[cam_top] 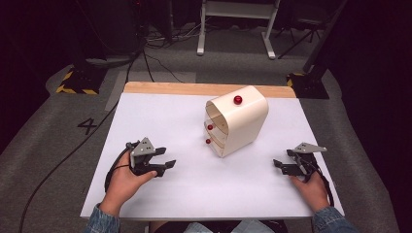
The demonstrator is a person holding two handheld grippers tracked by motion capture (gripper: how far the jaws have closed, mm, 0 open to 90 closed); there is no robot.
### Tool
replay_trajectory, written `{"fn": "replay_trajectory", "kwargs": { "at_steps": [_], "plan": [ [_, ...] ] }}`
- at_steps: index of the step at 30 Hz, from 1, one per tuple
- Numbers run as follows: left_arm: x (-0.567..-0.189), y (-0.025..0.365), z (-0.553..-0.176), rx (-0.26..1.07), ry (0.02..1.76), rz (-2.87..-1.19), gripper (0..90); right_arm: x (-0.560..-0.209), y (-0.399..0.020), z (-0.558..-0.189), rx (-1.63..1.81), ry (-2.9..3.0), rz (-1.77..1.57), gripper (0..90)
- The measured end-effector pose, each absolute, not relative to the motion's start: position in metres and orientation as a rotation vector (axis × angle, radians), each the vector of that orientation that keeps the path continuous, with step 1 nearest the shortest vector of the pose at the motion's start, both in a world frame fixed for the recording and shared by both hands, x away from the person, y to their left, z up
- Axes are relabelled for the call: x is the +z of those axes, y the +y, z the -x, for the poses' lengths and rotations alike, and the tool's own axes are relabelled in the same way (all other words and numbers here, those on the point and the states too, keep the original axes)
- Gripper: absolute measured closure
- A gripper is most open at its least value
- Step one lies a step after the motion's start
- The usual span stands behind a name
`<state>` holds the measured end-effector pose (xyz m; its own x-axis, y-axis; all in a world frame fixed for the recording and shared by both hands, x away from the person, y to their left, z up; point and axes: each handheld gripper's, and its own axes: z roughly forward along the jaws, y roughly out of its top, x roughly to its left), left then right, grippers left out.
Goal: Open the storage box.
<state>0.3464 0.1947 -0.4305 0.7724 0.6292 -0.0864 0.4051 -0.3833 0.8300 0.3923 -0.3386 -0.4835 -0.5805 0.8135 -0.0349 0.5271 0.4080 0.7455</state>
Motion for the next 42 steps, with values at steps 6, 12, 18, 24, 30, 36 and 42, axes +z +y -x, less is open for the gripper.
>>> {"fn": "replay_trajectory", "kwargs": {
  "at_steps": [6, 12, 18, 24, 30, 36, 42],
  "plan": [
    [-0.426, 0.192, -0.349, 0.318, 0.734, -1.949, 40.4, -0.484, -0.339, -0.392, 0.994, 2.275, -1.149, 23.4],
    [-0.428, 0.185, -0.359, 0.326, 0.679, -1.896, 41.4, -0.484, -0.338, -0.392, 0.991, 2.273, -1.152, 22.7],
    [-0.429, 0.172, -0.368, 0.353, 0.640, -1.895, 41.7, -0.484, -0.338, -0.392, 0.988, 2.270, -1.154, 22.0],
    [-0.431, 0.158, -0.379, 0.365, 0.614, -1.910, 41.2, -0.484, -0.338, -0.392, 0.985, 2.268, -1.154, 21.5],
    [-0.439, 0.143, -0.397, 0.354, 0.606, -1.915, 41.9, -0.484, -0.338, -0.392, 0.983, 2.266, -1.154, 21.1],
    [-0.444, 0.129, -0.407, 0.316, 0.590, -1.911, 42.4, -0.484, -0.338, -0.392, 0.979, 2.262, -1.152, 20.8],
    [-0.447, 0.116, -0.413, 0.286, 0.568, -1.907, 42.0, -0.484, -0.338, -0.392, 0.977, 2.260, -1.153, 20.5]
  ]
}}
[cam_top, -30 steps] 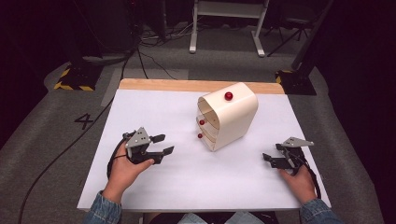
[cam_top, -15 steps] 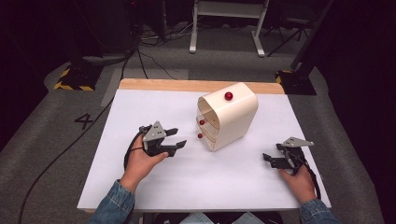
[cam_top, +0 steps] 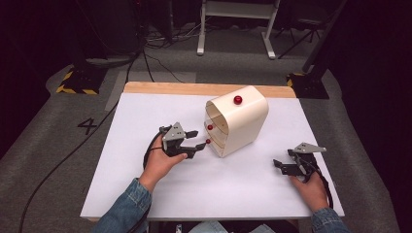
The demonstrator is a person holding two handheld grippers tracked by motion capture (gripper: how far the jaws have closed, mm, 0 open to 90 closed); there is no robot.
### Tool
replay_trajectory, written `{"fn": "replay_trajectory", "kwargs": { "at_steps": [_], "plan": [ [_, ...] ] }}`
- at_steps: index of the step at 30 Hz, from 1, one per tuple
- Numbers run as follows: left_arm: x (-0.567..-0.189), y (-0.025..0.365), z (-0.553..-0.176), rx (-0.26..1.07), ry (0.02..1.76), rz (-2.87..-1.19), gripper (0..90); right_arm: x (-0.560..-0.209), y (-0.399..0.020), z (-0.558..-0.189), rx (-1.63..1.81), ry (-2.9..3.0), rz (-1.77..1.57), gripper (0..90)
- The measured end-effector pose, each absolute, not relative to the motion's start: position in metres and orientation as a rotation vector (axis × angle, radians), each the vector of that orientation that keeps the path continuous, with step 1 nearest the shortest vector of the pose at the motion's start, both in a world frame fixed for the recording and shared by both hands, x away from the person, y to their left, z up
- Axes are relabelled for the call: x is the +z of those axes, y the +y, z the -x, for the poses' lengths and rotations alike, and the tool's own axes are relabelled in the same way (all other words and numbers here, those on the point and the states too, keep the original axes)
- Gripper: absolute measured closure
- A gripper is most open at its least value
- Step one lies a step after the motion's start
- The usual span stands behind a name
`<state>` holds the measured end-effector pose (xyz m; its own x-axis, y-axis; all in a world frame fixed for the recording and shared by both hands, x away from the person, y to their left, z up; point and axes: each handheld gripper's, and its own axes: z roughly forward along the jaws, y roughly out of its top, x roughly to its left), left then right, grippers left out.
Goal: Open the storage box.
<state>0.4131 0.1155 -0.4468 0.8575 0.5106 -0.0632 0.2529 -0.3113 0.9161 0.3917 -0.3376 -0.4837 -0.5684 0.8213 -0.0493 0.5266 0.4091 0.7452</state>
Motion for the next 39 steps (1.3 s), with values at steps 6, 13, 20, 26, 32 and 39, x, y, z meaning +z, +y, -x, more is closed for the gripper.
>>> {"fn": "replay_trajectory", "kwargs": {
  "at_steps": [6, 13, 20, 26, 32, 39],
  "plan": [
    [-0.456, 0.107, -0.419, 0.265, 0.563, -1.903, 44.0, -0.484, -0.337, -0.391, 0.972, 2.255, -1.143, 20.5],
    [-0.465, 0.102, -0.424, 0.255, 0.581, -1.871, 48.4, -0.484, -0.337, -0.391, 0.972, 2.255, -1.143, 20.5],
    [-0.474, 0.097, -0.427, 0.233, 0.590, -1.863, 51.5, -0.484, -0.337, -0.391, 0.973, 2.257, -1.146, 20.5],
    [-0.478, 0.095, -0.428, 0.227, 0.604, -1.890, 59.1, -0.484, -0.337, -0.391, 0.972, 2.256, -1.145, 20.5],
    [-0.478, 0.096, -0.429, 0.212, 0.630, -1.891, 73.4, -0.484, -0.337, -0.391, 0.973, 2.256, -1.146, 20.5],
    [-0.477, 0.096, -0.429, 0.223, 0.624, -1.902, 73.6, -0.484, -0.337, -0.391, 0.973, 2.256, -1.146, 20.5]
  ]
}}
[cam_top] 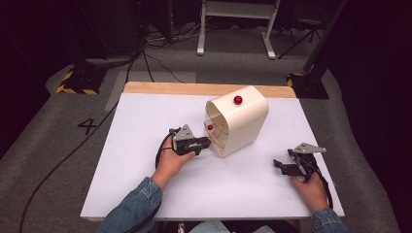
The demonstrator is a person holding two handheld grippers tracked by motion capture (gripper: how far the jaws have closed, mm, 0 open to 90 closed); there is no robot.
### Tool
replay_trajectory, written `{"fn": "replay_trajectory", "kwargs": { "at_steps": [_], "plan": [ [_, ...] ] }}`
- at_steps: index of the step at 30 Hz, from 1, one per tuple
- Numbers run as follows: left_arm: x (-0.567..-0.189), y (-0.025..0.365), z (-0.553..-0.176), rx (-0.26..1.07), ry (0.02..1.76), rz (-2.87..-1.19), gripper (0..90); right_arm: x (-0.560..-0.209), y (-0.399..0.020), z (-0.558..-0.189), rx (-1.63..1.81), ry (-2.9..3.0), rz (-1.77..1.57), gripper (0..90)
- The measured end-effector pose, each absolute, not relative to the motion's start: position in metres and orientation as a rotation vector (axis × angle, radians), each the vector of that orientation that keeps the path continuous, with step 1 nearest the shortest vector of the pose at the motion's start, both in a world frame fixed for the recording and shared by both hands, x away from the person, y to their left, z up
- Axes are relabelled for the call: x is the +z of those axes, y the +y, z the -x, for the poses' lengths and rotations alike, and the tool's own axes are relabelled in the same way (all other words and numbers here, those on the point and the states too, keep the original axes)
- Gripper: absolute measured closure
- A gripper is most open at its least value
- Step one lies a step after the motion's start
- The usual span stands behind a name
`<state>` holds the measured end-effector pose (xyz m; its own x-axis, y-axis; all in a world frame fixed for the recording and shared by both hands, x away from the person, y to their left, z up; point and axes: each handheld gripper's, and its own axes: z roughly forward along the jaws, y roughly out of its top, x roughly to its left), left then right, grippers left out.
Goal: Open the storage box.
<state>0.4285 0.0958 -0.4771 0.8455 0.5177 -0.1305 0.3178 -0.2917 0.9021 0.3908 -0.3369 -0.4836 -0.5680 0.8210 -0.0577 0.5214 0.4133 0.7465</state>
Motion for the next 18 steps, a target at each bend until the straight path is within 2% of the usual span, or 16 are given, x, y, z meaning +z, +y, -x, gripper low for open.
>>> {"fn": "replay_trajectory", "kwargs": {
  "at_steps": [10, 18],
  "plan": [
    [-0.475, 0.096, -0.427, 0.242, 0.621, -1.921, 73.6, -0.484, -0.337, -0.391, 0.973, 2.256, -1.144, 20.5],
    [-0.470, 0.111, -0.414, 0.260, 0.629, -1.929, 73.6, -0.484, -0.337, -0.391, 0.972, 2.256, -1.145, 20.5]
  ]
}}
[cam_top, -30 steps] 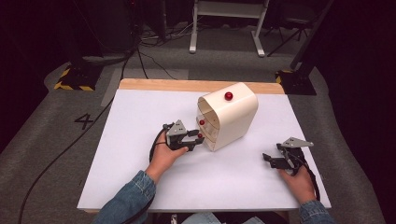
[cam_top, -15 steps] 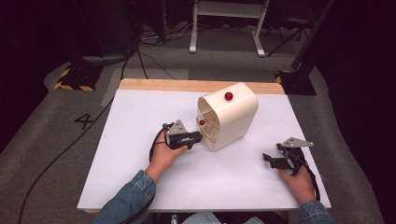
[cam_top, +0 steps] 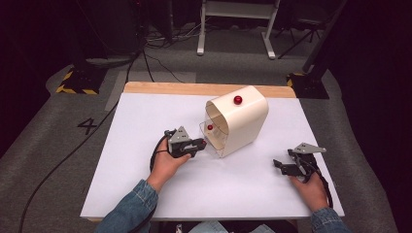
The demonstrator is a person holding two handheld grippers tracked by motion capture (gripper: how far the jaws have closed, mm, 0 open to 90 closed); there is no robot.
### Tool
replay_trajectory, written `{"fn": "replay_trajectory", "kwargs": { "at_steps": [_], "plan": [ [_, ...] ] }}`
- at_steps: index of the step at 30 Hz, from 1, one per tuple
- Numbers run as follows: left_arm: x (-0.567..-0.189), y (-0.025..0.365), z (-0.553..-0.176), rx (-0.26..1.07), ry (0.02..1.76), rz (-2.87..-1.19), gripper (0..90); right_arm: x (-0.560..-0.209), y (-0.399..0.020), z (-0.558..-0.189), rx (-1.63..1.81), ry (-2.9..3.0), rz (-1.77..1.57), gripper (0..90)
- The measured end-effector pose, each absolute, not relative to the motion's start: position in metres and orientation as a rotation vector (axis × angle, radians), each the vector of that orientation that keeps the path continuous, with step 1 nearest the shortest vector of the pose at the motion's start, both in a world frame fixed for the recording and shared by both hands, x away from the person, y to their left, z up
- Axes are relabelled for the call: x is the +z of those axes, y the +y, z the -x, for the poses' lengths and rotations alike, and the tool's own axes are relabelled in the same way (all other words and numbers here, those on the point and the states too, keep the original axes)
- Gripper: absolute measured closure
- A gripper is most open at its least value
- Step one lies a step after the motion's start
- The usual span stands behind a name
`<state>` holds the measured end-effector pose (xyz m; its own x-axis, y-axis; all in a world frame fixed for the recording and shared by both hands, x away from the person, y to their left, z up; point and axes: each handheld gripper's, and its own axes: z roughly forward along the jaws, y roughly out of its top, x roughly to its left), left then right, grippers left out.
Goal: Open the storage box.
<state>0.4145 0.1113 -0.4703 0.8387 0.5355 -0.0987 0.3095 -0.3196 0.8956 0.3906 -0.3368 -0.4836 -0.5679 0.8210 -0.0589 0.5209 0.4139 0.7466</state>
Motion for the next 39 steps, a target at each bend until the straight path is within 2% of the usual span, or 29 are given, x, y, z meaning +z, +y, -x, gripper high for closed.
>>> {"fn": "replay_trajectory", "kwargs": {
  "at_steps": [23, 39],
  "plan": [
    [-0.471, 0.161, -0.372, 0.308, 0.691, -1.923, 73.4, -0.484, -0.338, -0.392, 0.978, 2.260, -1.152, 20.6],
    [-0.478, 0.164, -0.372, 0.291, 0.718, -1.978, 72.6, -0.484, -0.338, -0.392, 0.984, 2.266, -1.160, 20.6]
  ]
}}
